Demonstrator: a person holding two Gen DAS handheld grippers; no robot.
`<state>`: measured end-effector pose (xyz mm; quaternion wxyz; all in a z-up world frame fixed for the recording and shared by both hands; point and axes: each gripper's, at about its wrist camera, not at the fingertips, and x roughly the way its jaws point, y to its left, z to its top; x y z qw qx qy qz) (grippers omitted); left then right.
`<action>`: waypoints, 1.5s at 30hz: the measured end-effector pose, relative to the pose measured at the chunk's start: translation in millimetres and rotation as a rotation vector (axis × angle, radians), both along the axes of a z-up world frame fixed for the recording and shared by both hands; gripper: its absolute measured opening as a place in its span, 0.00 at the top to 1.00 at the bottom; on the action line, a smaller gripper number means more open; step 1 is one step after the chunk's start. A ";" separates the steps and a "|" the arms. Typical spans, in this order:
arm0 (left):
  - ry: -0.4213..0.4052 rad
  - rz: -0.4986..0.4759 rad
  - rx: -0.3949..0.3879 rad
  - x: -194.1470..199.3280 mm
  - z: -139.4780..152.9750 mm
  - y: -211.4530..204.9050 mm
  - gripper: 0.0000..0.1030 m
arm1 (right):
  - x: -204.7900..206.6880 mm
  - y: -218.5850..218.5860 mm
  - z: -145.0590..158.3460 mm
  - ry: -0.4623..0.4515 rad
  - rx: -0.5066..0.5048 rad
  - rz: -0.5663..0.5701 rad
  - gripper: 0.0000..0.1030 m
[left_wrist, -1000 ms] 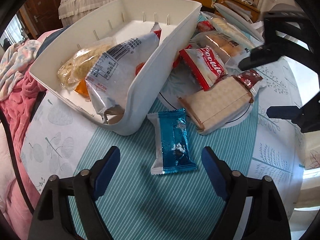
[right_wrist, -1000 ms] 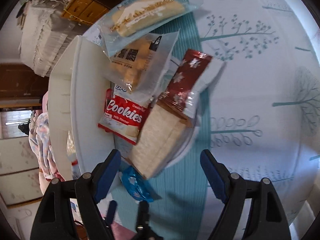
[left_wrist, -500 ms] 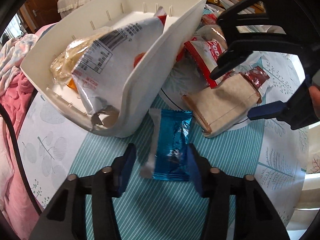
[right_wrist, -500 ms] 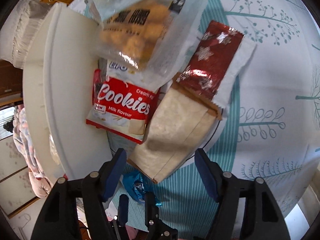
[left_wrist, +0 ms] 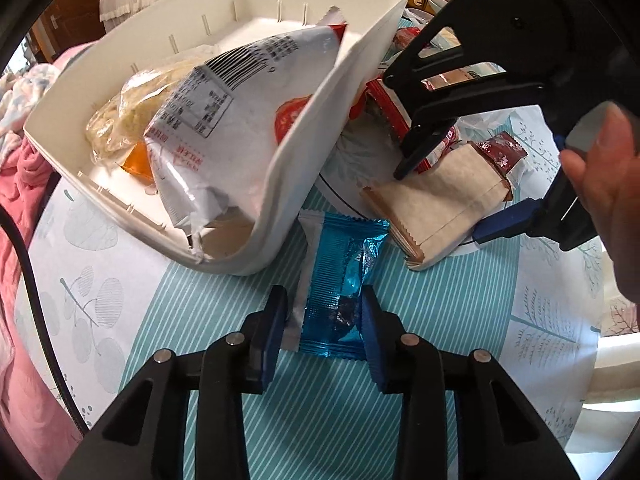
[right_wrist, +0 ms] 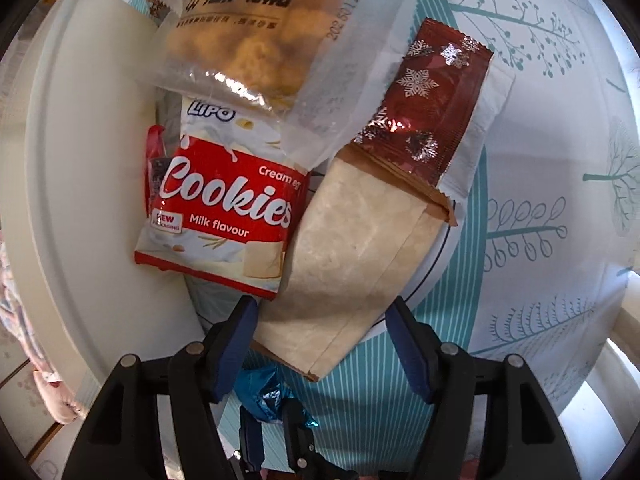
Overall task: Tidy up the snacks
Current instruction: 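Close the right tool on the tan paper bar while the left tool grips the blue foil snack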
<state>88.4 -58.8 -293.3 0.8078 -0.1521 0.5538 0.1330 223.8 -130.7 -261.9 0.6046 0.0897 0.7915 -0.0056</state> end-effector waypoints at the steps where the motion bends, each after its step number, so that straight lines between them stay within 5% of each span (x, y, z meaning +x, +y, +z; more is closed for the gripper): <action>1: -0.001 0.001 -0.012 -1.0 0.1 3.4 0.67 | 0.1 3.7 -0.8 0.003 -0.012 0.003 0.34; 16: 0.009 -0.021 -0.054 -29.3 1.3 15.4 0.69 | -24.1 86.3 -7.2 -0.107 -0.127 0.278 0.37; 29: 0.014 -0.054 -0.068 -71.8 11.0 12.0 0.70 | -69.1 88.2 -10.3 -0.164 -0.107 0.387 0.38; 45: -0.021 -0.253 -0.055 -73.4 80.3 -12.3 0.71 | -119.2 19.0 -9.1 -0.102 -0.014 0.164 0.40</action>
